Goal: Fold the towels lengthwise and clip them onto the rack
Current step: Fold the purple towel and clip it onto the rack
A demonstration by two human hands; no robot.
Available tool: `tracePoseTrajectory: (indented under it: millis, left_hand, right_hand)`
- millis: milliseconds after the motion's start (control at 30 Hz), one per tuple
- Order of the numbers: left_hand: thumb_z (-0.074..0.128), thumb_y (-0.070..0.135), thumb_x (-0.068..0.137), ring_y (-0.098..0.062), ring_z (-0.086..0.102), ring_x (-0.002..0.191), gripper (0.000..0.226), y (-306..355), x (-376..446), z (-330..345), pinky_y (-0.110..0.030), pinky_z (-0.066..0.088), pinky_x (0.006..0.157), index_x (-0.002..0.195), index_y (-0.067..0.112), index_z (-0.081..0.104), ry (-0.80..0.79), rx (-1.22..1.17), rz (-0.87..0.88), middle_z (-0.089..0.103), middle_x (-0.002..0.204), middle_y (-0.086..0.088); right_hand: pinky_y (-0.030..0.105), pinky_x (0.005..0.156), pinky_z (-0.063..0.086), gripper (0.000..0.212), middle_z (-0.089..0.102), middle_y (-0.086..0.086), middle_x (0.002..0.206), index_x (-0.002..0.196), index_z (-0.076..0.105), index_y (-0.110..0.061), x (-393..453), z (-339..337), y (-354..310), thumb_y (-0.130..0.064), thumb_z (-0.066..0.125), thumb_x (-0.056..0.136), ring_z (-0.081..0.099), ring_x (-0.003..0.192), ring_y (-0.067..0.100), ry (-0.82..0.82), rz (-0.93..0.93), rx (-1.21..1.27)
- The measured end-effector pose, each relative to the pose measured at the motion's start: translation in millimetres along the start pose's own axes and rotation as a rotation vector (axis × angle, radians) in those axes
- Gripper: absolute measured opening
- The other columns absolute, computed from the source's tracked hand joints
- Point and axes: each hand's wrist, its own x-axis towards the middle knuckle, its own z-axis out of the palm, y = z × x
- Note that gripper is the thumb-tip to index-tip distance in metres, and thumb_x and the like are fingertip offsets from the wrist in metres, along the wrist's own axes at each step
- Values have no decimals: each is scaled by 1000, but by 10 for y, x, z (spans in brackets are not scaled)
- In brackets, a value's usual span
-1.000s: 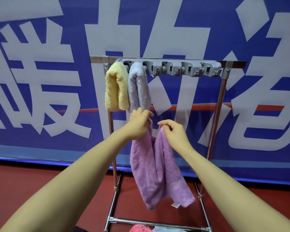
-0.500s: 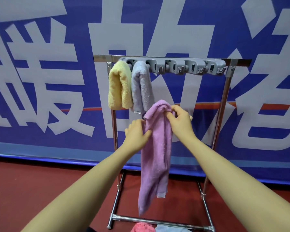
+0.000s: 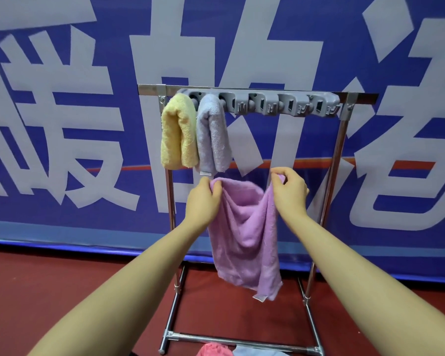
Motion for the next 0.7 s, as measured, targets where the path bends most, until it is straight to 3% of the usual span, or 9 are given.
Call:
tracePoseTrajectory:
  millis: [100,233,367,467,567,633,700]
  left_hand:
    - [44,32,95,-32,57,81,29,-19,68,-59,-37,40,65,81,7,47,104,73,-4,60,80,-11]
    - [52,27,92,-34,56,81,19,-100,155,-159,-40,43,69,93,9,45,155,108,-33,63,84,-11]
    - [47,18,92,-35,58,81,8,-99,226,-246,-44,50,72,98,15,44,163,21,-80,60,80,-6]
    - [40,11,92,-30,58,87,15,-82,286,-313,-37,49,76,96,17,54,138,-70,-103,61,93,-3]
    - [35,1,90,-20,53,81,30,-72,309,-391,-25,38,68,98,13,62,94,-37,-28,62,94,-5]
    - [34,0,88,-23,53,77,33,-75,300,-409,-28,39,62,95,14,63,42,42,31,61,88,-7]
    - [35,-2,84,-26,57,88,36,-55,279,-366,-35,46,76,87,18,65,-19,115,113,64,94,-7]
  right_hand:
    - [45,102,39,25,69,2,108,107,68,-14,-9,-32,41,-12,45,96,57,105,21,48,-6,64]
    - [47,98,44,24,67,-2,103,110,67,-16,39,-72,118,-13,48,95,56,108,26,95,43,98]
    - [49,94,45,17,65,-7,84,94,68,-18,74,-92,143,-16,51,92,60,96,24,138,76,77]
    - [39,89,49,22,67,-1,96,103,67,-12,61,-69,170,-11,47,94,59,104,26,126,105,116]
    - [35,93,49,29,66,7,113,115,65,-10,67,-57,195,-4,45,94,58,110,23,86,124,131]
    - [29,90,47,30,67,7,112,115,65,-10,56,-50,180,-3,46,93,59,109,23,20,102,125]
    - [18,91,40,29,67,0,108,113,65,-17,23,-21,149,-8,46,93,56,110,23,-76,57,93]
